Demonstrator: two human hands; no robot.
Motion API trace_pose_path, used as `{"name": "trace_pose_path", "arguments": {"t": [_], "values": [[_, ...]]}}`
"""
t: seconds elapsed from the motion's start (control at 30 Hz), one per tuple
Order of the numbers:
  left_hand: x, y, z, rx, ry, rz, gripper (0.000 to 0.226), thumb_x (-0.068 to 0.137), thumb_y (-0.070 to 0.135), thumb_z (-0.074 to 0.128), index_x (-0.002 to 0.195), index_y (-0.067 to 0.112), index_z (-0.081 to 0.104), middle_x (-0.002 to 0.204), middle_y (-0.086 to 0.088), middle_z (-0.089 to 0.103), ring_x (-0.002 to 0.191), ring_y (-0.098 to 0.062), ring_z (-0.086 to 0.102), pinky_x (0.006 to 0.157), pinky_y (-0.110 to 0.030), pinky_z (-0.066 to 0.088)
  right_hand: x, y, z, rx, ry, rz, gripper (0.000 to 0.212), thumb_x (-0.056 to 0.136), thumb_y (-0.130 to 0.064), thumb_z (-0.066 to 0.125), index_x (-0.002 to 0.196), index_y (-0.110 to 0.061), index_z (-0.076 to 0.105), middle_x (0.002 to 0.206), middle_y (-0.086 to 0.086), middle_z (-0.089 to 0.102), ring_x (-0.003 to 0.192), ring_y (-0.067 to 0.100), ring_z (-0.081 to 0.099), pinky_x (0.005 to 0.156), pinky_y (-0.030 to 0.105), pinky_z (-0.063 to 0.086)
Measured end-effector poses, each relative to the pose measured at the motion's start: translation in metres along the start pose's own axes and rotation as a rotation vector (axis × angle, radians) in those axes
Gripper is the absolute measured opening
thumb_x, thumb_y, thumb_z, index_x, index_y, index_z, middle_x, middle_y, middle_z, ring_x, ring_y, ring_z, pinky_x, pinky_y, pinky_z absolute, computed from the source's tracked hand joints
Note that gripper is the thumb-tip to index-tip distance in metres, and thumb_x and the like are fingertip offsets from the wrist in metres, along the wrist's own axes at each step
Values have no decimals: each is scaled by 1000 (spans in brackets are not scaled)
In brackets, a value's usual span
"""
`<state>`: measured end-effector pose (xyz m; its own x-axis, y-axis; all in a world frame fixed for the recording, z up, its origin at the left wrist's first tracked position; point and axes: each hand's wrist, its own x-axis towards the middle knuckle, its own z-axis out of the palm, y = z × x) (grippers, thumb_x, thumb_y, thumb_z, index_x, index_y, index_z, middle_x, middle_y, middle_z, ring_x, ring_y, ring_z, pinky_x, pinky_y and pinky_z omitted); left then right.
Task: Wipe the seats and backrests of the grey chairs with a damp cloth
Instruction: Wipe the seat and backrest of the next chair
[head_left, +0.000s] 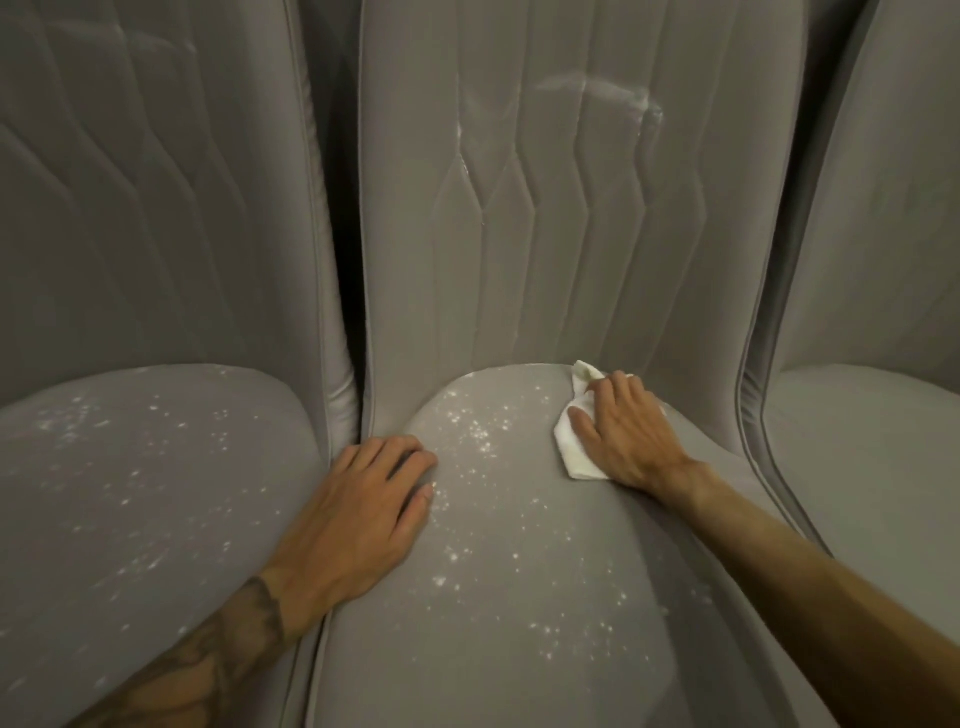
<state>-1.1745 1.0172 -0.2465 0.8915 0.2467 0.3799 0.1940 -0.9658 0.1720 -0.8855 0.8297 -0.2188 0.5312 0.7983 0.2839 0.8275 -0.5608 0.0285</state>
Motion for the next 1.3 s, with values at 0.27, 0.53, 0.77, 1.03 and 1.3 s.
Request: {"name": "trace_pose_path", "arguments": {"t": [0.27, 0.53, 0.77, 1.03, 1.3], "values": [[-2, -1, 1, -11, -3, 3, 32, 107, 37, 42, 133, 26, 56, 134, 8, 51, 119, -15, 52, 102, -32, 39, -4, -2, -3, 66, -69, -178, 32, 105, -36, 33, 109, -9, 51, 108, 9, 51, 95, 27, 49, 91, 35, 36], [0, 0, -2, -23, 23, -22, 27, 105, 33, 46, 127, 22, 58, 131, 5, 51, 118, -17, 52, 103, -34, 41, 1, -64, 7, 135, 11, -318, 23, 102, -28, 41, 94, -9, 51, 92, 11, 51, 79, 27, 45, 77, 39, 38], [-1, 1, -2, -33, 24, -63, 25, 104, 33, 44, 122, 21, 57, 126, 4, 51, 113, -18, 51, 99, -30, 37, 24, -32, 2, -99, -72, 17, 38, 102, -26, 25, 109, -2, 54, 107, 20, 55, 98, 34, 49, 89, 45, 37], [-2, 0, -4, -21, 60, -74, 22, 101, 30, 47, 117, 19, 57, 122, 2, 51, 110, -20, 51, 98, -32, 39, 17, -68, -2, 126, -32, -260, 25, 103, -23, 39, 102, -3, 54, 102, 18, 54, 92, 34, 49, 86, 41, 34], [-2, 4, -18, 47, 51, -130, 22, 97, 26, 52, 112, 12, 58, 120, -7, 52, 105, -27, 54, 94, -38, 45, 6, -118, -3, 102, -60, -351, 30, 97, -28, 38, 96, -5, 57, 93, 16, 55, 83, 34, 51, 75, 45, 44]]}}
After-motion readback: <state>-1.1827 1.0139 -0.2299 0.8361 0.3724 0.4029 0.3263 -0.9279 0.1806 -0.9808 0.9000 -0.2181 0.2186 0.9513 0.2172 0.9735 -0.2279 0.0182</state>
